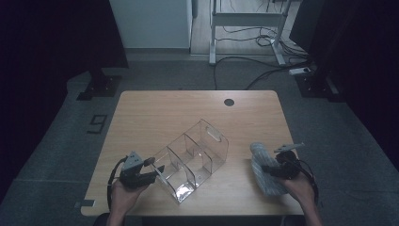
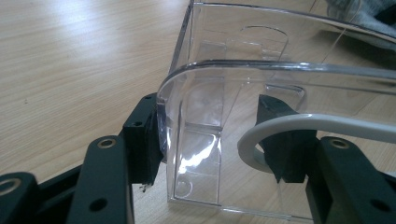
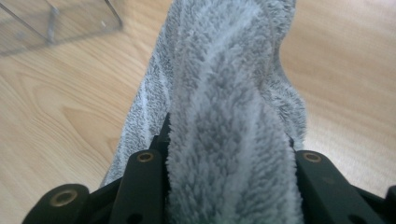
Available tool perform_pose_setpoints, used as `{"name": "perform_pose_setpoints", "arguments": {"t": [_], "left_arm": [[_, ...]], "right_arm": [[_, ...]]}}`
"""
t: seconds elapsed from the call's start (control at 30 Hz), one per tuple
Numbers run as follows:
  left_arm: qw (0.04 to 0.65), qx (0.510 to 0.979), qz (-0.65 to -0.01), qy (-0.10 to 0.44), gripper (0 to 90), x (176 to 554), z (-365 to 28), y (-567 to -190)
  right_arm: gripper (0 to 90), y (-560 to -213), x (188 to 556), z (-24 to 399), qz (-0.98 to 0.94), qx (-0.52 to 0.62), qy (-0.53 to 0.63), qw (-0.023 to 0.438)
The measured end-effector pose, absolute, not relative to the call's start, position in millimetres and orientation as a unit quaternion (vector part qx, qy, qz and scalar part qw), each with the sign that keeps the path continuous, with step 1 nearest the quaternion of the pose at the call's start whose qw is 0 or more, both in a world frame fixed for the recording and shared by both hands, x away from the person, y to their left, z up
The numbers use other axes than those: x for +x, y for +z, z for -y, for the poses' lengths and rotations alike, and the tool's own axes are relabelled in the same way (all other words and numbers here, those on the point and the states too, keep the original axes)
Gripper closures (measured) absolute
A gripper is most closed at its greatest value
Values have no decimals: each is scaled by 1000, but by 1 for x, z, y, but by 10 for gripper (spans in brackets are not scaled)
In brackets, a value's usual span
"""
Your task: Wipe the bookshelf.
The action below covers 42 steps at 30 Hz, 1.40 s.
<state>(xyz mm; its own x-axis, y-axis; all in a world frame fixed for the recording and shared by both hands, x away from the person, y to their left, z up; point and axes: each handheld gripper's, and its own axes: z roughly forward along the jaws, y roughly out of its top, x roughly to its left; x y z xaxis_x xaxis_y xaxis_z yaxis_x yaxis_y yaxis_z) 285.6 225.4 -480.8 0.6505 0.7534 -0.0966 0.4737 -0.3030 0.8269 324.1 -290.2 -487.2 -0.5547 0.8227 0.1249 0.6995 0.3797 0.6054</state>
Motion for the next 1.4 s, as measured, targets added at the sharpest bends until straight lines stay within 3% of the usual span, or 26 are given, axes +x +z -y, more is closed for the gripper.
{"name": "perform_pose_setpoints", "arguments": {"t": [0.8,1.4], "left_arm": [[434,796,-386,168,442,285,-222,-479],[433,794,-390,172,445,284,-221,-480]], "right_arm": [[607,-415,347,256,-821,411,387,85],[605,-368,383,195,-843,368,379,103]]}}
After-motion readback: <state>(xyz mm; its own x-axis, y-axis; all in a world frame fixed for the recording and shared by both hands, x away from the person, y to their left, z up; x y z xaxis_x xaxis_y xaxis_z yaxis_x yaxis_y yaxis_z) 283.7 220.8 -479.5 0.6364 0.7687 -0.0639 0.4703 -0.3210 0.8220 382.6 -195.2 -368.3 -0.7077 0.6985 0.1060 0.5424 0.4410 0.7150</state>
